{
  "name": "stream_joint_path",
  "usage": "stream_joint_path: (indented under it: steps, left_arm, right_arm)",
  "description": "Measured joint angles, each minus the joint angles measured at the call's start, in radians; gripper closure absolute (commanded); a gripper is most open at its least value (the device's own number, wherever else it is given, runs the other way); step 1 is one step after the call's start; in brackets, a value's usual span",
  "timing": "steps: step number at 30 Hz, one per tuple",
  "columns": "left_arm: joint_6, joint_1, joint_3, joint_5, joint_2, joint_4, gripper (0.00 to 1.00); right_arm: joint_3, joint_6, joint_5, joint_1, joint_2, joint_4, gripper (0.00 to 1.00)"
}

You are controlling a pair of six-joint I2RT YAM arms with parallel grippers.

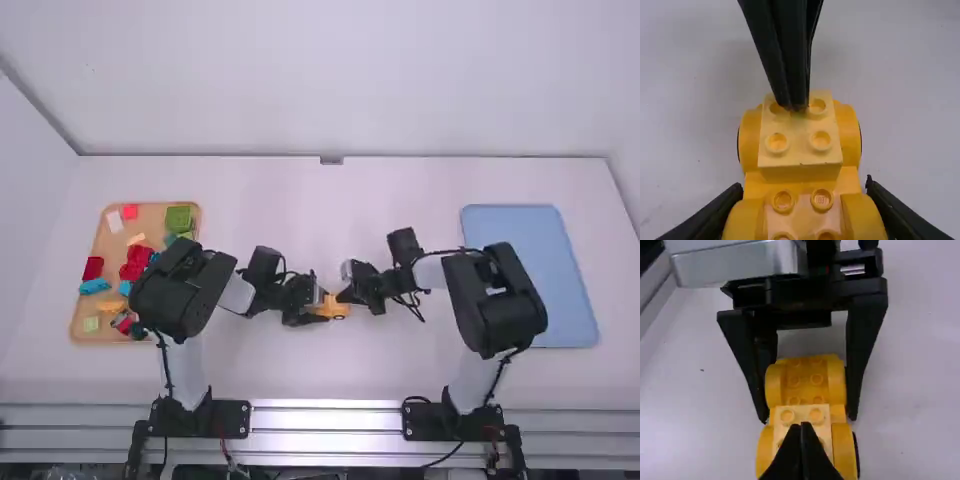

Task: Assemble lego blocks to make yellow taxi

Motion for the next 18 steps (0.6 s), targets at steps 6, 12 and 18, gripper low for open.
stream_joint_path:
  steps: [6, 12, 18]
  left_arm:
    - [-0.003, 0.011, 0.000, 0.002, 0.000, 0.002, 0.64]
    - [-0.003, 0.011, 0.014, -0.015, 0.001, -0.005, 0.67]
    - [-0.003, 0.011, 0.111, -0.068, 0.001, -0.124, 0.59]
  right_arm:
    - [-0.061, 0.080, 0.005, 0.017, -0.013, 0.200, 0.94]
    - [-0.084, 0.137, 0.038, -0.007, -0.171, 0.182, 0.28]
    - [-0.077, 0.284, 0.103, -0.080, -0.441, 0.186, 0.02]
